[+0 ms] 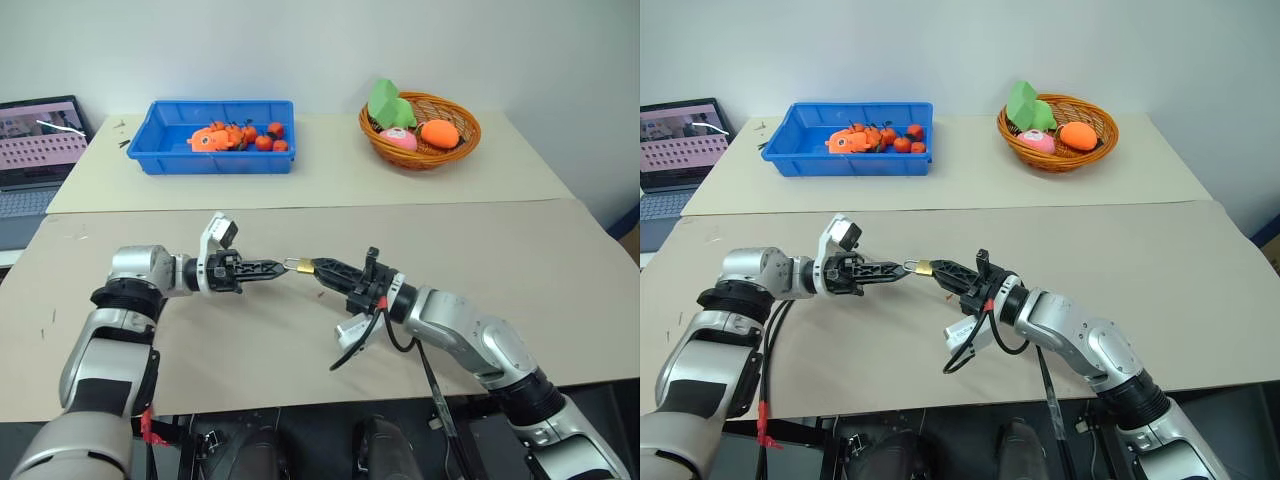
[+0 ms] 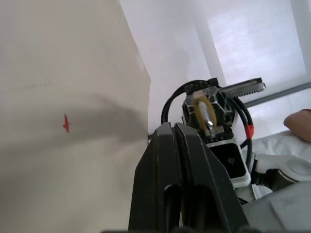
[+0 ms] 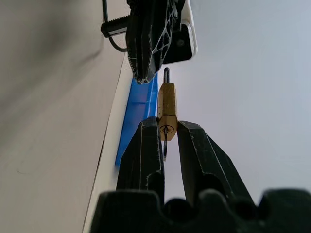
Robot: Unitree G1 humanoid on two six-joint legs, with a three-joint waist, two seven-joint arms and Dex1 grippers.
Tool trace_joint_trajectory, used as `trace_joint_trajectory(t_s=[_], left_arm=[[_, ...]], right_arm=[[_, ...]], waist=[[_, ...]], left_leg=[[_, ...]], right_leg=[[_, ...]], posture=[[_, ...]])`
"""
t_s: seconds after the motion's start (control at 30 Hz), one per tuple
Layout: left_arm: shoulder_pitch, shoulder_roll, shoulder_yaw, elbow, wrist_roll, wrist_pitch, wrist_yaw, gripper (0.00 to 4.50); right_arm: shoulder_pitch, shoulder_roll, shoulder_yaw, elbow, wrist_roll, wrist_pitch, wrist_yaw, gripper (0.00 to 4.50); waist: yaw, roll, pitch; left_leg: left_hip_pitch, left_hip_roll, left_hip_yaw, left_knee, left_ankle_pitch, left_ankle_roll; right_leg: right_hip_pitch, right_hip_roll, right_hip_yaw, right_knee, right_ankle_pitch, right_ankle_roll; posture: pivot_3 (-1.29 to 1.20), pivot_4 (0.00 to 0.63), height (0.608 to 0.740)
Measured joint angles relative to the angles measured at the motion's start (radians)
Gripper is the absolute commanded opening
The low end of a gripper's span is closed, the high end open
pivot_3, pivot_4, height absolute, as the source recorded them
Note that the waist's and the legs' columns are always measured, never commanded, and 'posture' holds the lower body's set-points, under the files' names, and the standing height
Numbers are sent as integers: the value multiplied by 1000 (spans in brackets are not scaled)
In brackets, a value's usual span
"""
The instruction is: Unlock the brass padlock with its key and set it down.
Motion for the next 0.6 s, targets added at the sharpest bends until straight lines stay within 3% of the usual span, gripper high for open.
trace_joint_trajectory(t_s=[0.6], left_arm=[[-6, 7, -14, 3, -16, -32, -1, 106]], right_arm=[[-35, -10, 6, 71, -60, -82, -93, 96]], waist=[[1, 0, 0]], left_leg=[[0, 0, 0, 2, 0, 0]], right_leg=[[-1, 0, 1, 2, 0, 0]], posture=[[0, 150, 676]])
